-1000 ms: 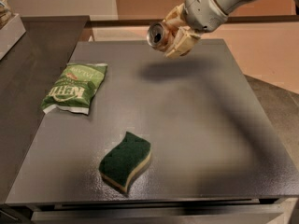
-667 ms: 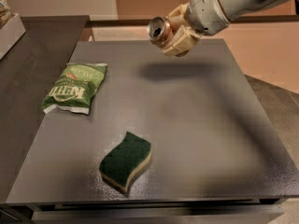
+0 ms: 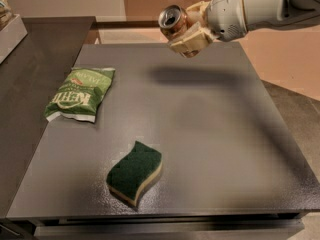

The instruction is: Place orange can upright

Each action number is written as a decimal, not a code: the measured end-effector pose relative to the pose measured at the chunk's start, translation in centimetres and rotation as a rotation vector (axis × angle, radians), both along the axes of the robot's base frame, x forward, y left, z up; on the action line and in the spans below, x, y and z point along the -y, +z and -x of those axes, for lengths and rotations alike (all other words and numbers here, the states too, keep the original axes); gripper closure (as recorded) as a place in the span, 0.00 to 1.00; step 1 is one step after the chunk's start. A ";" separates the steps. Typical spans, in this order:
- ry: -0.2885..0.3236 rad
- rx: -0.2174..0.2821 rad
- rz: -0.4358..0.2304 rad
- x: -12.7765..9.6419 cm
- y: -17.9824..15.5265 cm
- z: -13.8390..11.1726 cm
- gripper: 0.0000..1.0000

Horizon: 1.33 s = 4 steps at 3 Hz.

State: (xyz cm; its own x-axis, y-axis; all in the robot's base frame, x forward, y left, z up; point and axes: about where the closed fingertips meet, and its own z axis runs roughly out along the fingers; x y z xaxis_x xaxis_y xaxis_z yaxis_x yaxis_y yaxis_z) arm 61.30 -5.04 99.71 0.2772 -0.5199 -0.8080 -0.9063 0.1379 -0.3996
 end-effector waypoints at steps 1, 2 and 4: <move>-0.007 -0.017 -0.129 -0.7 0.5 -0.4 1.00; 0.013 -0.047 -0.260 -2.2 0.2 -0.6 1.00; 0.086 -0.113 -0.421 -4.6 -0.3 -0.7 1.00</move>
Offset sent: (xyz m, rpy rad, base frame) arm 0.0104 0.0356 -0.0019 0.4345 0.0875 0.0361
